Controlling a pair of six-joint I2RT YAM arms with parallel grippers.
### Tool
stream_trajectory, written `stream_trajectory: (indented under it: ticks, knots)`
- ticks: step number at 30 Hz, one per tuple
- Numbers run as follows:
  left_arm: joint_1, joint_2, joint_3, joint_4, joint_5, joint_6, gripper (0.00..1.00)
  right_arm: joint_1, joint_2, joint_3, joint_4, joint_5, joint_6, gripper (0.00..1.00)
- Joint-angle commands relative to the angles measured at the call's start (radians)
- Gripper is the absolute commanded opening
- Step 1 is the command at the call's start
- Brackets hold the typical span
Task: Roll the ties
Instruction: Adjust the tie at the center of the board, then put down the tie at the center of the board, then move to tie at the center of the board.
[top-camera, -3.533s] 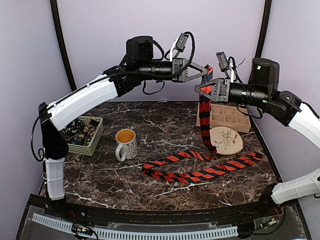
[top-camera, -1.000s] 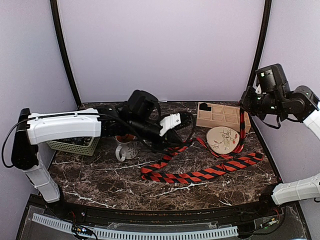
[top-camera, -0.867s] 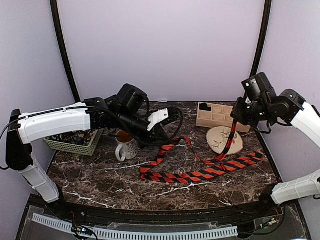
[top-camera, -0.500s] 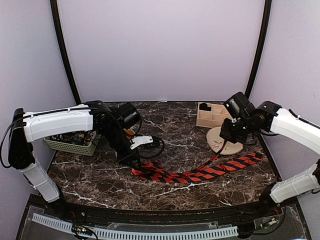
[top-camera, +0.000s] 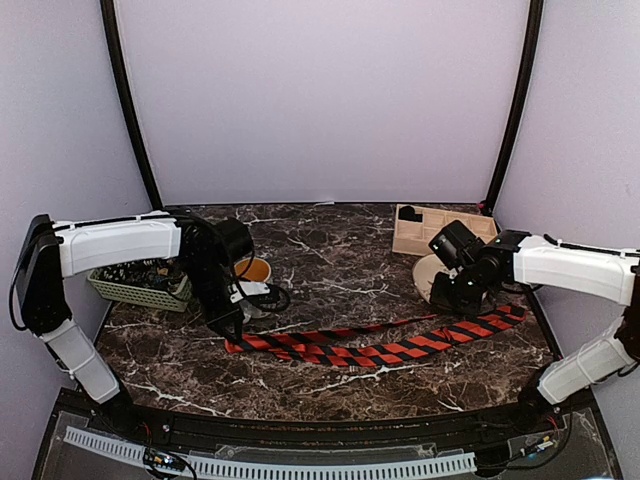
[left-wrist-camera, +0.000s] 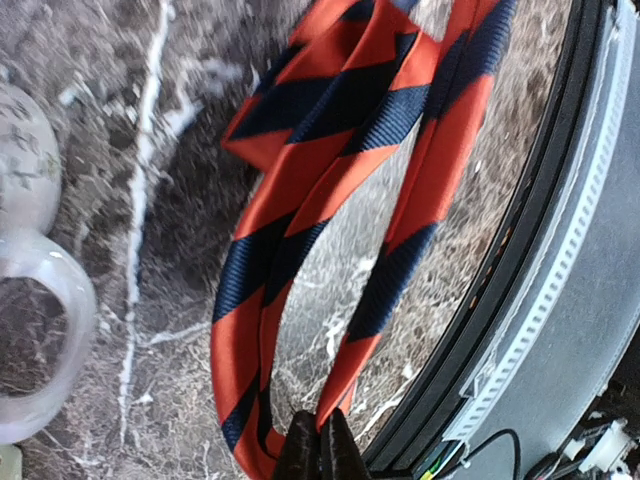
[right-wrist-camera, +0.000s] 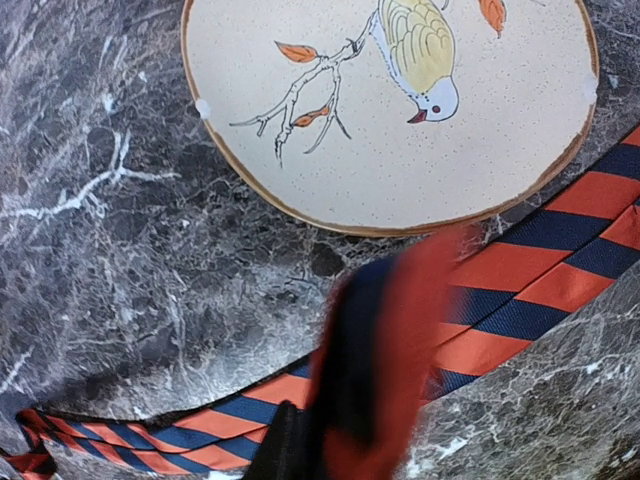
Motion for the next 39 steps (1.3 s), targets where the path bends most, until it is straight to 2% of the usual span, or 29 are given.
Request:
stream_trajectory:
  ticks: [1, 7, 10, 15, 18, 22, 26, 28, 31, 34, 39]
  knots:
    - [-0.001, 0.039, -0.057, -0.052, -0.045, 0.053, 0.00, 0.001, 0.013, -0.024, -0.033, -0.025, -0.011, 0.18]
    - [0.005, 0.096, -0.099, -0.053, -0.129, 0.059, 0.00, 0.000, -0.024, -0.053, -0.063, -0.054, -0.038, 0.54]
    - [0.006, 0.097, -0.137, -0.062, -0.176, 0.057, 0.06, -0.019, -0.062, -0.035, -0.062, -0.061, -0.085, 0.62]
    - [0.033, 0.064, -0.178, -0.070, -0.283, 0.040, 0.08, -0.084, -0.121, -0.029, -0.008, -0.159, -0.220, 0.70]
    - [0.042, 0.023, -0.182, -0.074, -0.380, 0.031, 0.24, -0.136, -0.148, -0.034, 0.030, -0.251, -0.294, 0.71]
    - [0.041, -0.044, -0.102, -0.066, -0.399, -0.002, 0.41, -0.177, -0.160, -0.057, 0.095, -0.406, -0.365, 0.69]
    - [0.041, -0.087, 0.022, -0.061, -0.283, -0.028, 0.70, -0.186, -0.128, -0.063, 0.088, -0.479, -0.423, 0.60]
    - [0.034, -0.099, 0.070, -0.048, -0.229, -0.044, 0.75, -0.189, -0.121, -0.068, 0.092, -0.495, -0.440, 0.59]
    - [-0.030, -0.091, 0.128, 0.037, -0.131, -0.063, 0.75, -0.197, -0.108, -0.070, 0.088, -0.489, -0.460, 0.55]
    - [-0.153, -0.047, 0.159, 0.217, -0.062, -0.111, 0.72, -0.207, -0.088, -0.075, 0.091, -0.478, -0.479, 0.51]
    - [-0.250, 0.152, 0.223, 0.475, 0.079, -0.237, 0.54, -0.208, -0.035, -0.096, 0.124, -0.512, -0.499, 0.44]
